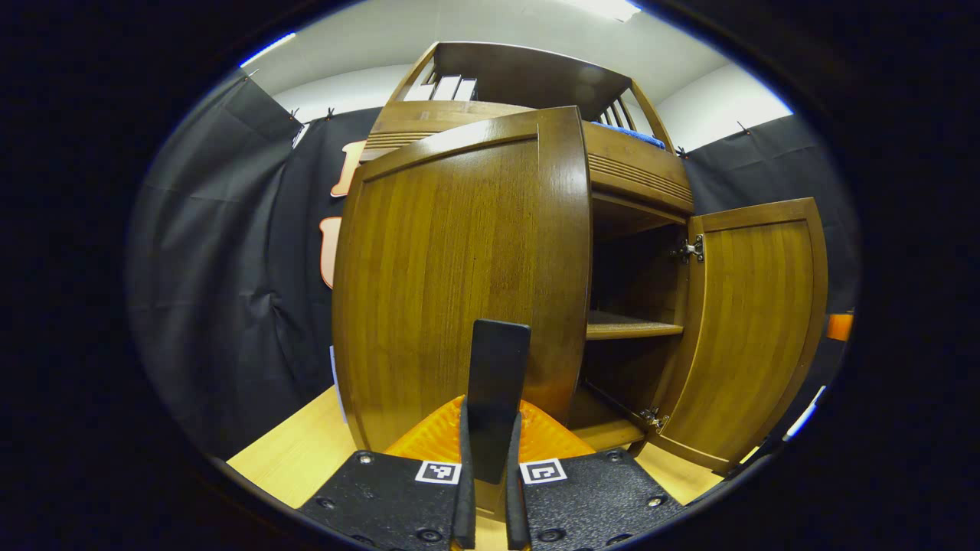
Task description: Open the right door of the double-door shoe cabinet with the right hand, and open the left door with the left hand.
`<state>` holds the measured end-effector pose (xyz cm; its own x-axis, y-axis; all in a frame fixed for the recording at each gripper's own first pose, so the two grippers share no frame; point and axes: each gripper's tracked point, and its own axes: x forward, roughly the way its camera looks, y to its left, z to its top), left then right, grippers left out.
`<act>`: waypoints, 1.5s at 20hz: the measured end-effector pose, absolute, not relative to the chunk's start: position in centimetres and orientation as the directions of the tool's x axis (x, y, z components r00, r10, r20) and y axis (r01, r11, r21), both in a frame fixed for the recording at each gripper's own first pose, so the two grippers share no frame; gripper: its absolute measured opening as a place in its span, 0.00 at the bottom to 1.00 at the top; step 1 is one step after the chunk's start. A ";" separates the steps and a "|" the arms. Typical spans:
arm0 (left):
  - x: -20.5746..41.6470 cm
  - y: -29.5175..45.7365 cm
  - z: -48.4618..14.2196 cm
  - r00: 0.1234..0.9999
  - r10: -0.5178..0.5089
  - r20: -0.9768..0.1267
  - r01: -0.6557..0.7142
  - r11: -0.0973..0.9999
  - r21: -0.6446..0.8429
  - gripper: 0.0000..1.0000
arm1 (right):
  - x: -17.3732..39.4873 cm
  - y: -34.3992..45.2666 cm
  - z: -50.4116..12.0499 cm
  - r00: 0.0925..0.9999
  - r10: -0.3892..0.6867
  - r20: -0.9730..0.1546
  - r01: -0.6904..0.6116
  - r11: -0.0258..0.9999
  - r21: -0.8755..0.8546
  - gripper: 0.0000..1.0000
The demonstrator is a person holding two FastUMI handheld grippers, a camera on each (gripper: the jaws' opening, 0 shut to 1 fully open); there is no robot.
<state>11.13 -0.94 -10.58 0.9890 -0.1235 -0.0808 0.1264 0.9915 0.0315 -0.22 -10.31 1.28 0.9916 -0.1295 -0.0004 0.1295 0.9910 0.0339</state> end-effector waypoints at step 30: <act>4.0 15.9 -8.0 0.993 -0.017 -0.113 0.017 1.000 -0.003 0.04 | 2.2 6.3 0.2 0.999 0.019 -0.032 -0.017 0.998 0.053 0.89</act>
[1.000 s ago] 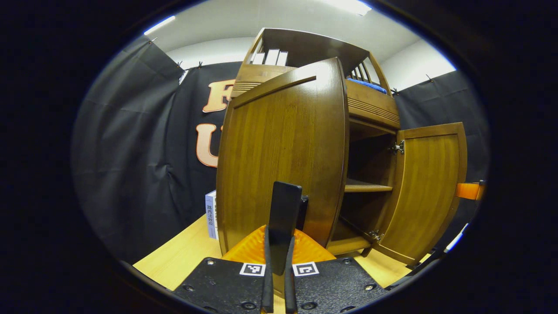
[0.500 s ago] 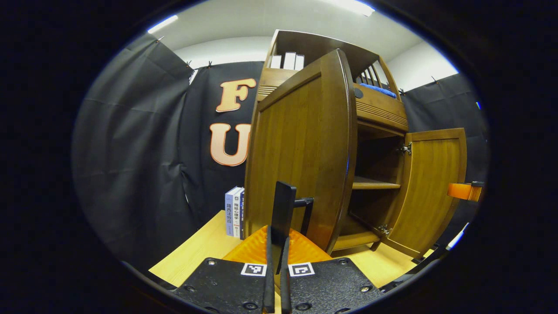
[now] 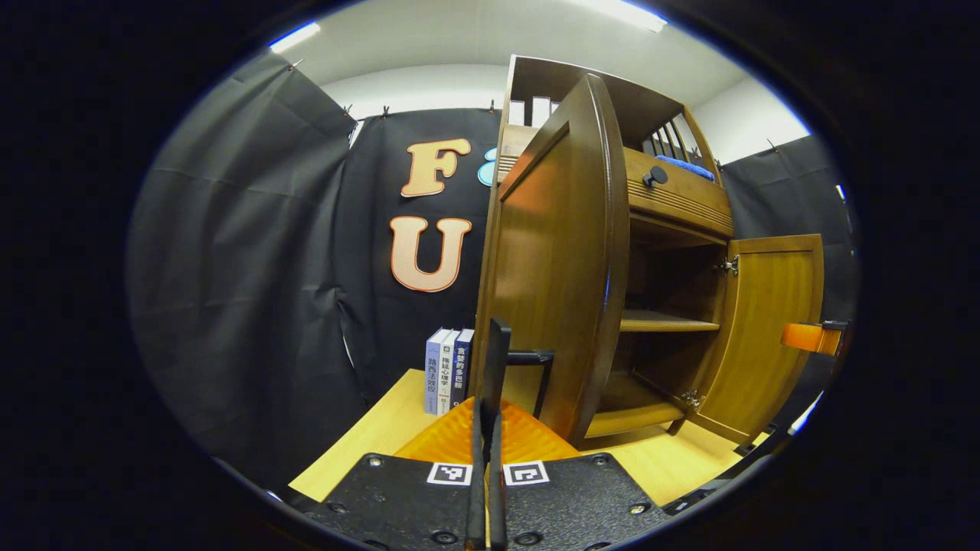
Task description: Open the right door of the double-door shoe cabinet with the right hand, and open the left door with the left hand.
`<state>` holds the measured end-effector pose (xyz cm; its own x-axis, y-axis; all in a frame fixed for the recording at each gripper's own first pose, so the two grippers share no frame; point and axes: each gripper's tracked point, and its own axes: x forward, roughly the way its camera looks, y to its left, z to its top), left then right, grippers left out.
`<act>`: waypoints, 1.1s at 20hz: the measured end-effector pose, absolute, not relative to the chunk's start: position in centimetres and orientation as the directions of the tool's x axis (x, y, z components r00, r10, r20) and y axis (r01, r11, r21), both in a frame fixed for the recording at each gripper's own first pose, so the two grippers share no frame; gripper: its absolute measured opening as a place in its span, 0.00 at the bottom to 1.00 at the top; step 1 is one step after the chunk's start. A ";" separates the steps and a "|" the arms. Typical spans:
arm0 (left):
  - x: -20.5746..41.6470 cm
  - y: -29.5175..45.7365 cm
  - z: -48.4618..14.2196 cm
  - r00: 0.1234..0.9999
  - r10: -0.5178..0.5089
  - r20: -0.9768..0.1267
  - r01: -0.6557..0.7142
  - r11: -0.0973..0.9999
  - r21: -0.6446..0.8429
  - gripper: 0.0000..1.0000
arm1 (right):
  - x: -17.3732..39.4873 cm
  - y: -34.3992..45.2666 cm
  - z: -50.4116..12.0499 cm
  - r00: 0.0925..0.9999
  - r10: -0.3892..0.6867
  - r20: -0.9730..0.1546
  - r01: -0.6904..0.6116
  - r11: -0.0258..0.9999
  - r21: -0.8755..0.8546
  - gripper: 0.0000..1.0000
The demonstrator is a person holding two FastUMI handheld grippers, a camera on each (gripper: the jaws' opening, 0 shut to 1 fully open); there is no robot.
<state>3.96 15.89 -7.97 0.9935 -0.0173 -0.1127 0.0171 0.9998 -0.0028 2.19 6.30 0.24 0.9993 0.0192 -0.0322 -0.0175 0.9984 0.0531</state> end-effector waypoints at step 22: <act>4.0 21.2 -7.2 0.987 -0.099 -0.125 0.100 0.995 0.005 0.01 | 1.4 11.6 -0.1 0.999 -0.031 -0.013 0.031 0.999 0.043 0.98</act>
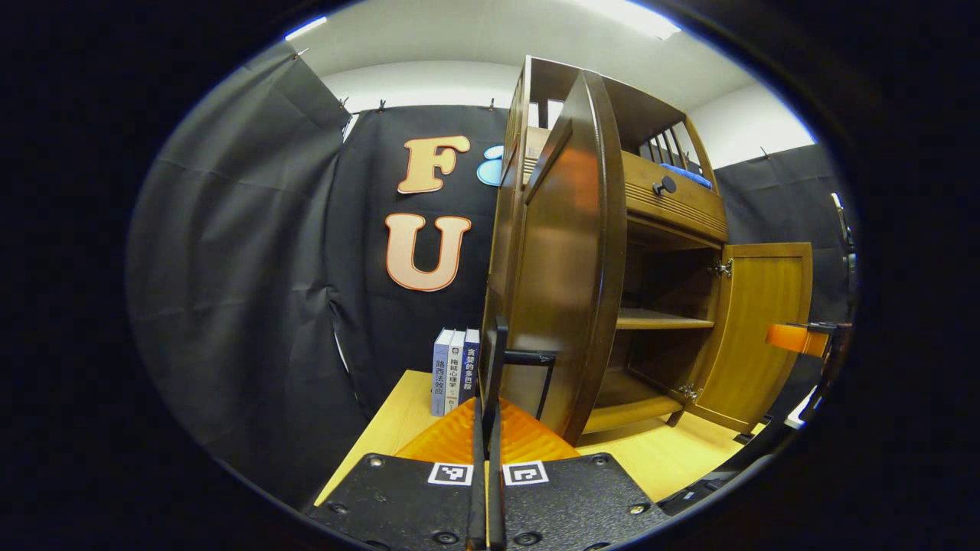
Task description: Open the right door of the double-door shoe cabinet with the right hand, and open the left door with the left hand.
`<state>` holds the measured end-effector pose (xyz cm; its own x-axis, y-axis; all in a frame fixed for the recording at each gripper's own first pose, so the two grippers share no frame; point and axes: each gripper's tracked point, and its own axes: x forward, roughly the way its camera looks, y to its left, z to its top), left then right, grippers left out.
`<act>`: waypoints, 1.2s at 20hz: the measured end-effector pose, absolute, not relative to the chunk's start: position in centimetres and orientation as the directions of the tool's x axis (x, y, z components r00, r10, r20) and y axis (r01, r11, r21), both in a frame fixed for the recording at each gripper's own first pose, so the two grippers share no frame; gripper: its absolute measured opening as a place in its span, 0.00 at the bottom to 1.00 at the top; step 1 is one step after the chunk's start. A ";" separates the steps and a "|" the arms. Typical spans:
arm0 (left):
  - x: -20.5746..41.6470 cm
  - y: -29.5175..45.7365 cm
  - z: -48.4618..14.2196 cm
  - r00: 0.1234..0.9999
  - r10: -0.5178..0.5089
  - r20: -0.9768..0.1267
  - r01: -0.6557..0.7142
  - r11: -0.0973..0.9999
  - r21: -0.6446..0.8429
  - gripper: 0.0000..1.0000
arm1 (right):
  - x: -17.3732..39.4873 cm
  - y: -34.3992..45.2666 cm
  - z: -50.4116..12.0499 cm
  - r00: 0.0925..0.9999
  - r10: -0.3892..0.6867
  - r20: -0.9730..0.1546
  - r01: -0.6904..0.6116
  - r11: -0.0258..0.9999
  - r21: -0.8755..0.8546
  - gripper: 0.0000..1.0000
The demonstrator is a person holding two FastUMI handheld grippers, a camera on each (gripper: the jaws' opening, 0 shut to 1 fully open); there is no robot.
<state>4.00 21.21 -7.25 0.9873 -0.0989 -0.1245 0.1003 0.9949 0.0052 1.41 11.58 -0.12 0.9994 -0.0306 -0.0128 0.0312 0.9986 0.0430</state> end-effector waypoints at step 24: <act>-1.0 17.0 -0.2 0.987 -0.117 -0.110 0.116 0.993 -0.018 0.22 | 0.2 9.4 1.0 0.993 -0.114 -0.013 0.114 0.993 0.033 0.98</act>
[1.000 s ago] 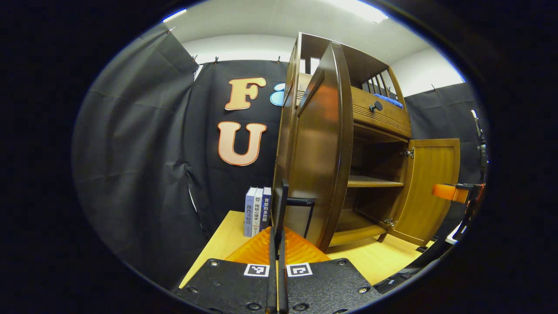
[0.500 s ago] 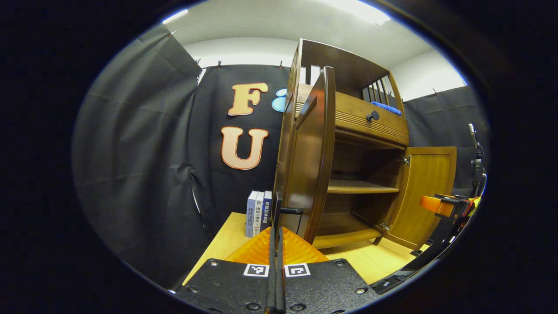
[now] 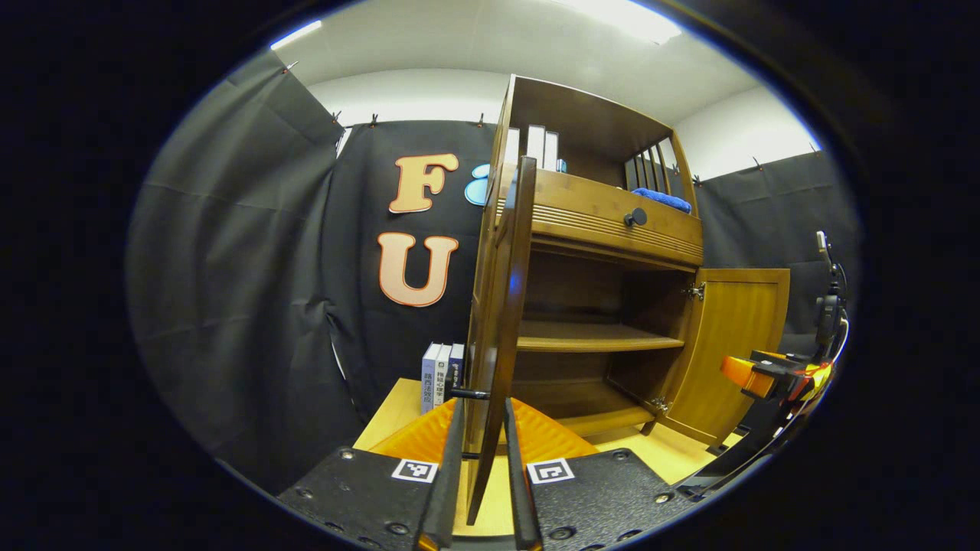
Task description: Open the right door of the double-door shoe cabinet with the right hand, and open the left door with the left hand.
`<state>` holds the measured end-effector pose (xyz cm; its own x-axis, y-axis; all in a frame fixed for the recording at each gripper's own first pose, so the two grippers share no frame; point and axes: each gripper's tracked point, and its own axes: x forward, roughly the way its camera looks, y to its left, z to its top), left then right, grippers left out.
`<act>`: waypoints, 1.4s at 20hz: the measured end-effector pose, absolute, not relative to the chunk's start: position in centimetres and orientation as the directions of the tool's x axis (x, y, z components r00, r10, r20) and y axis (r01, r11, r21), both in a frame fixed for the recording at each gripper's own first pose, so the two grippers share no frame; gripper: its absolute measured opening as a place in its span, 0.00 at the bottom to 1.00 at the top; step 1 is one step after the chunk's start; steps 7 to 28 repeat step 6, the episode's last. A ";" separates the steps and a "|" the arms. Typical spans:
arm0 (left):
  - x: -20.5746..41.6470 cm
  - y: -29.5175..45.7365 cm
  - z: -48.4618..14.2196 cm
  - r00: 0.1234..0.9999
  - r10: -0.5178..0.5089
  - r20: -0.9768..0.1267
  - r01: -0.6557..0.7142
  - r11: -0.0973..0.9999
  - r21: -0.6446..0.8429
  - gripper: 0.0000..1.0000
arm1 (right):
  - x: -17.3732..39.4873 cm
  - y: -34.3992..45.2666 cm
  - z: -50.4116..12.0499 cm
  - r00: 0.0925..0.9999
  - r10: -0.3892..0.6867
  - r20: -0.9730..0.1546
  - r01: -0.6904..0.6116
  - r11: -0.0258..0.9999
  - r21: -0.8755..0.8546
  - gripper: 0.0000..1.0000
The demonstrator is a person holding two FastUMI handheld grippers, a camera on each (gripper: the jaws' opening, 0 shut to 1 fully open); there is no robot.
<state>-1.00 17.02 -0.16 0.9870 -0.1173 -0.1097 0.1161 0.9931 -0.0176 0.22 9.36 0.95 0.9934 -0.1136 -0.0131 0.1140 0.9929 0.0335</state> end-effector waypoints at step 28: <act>-0.8 13.2 1.6 0.979 -0.181 -0.094 0.180 0.983 -0.025 0.48 | -1.0 6.5 2.3 0.986 -0.166 -0.001 0.166 0.985 0.036 0.89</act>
